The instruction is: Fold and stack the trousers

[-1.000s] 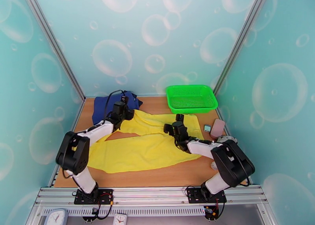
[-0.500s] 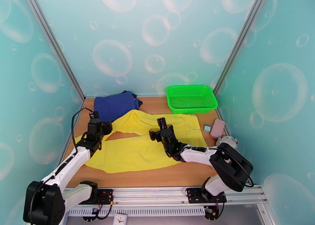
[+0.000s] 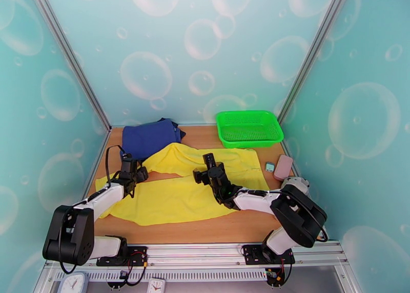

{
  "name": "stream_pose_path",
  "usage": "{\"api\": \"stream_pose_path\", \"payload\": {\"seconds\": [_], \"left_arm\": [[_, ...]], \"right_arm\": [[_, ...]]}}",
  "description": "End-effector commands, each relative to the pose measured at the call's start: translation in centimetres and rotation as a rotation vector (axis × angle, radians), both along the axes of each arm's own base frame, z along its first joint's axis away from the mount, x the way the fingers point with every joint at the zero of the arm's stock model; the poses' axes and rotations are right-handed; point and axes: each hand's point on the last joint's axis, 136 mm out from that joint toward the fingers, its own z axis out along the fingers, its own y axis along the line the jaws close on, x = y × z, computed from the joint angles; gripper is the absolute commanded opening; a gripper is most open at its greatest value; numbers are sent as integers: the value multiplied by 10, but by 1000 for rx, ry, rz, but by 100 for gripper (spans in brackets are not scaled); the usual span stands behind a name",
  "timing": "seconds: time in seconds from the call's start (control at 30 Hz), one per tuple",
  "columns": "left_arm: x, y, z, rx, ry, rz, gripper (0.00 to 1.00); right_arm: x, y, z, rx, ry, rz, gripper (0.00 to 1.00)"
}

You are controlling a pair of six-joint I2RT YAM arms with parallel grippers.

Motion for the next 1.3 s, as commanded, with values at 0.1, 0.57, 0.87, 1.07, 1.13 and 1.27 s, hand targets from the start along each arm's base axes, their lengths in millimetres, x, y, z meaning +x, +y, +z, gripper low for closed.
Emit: {"api": "stream_pose_path", "payload": {"seconds": [0.1, 0.57, 0.87, 1.07, 1.13, 1.27], "left_arm": [[28, -1, 11, -10, -56, -41, 77], [31, 7, -1, -37, -20, -24, 57], [25, 17, 12, -50, -57, 4, 0], [18, 28, 67, -39, -181, 75, 0], [14, 34, 88, -23, -195, 105, 0], [19, 48, 111, 31, -176, 164, 0]], "right_arm": [[6, -2, 1, -3, 8, -8, 99], [7, -4, 0, 1, 14, -15, 99], [9, -8, -3, -2, 19, -25, 99], [10, -11, -4, 7, 18, -29, 99], [12, -13, -6, 14, 27, -42, 99], [27, -34, -26, 70, 114, -128, 99]]}}
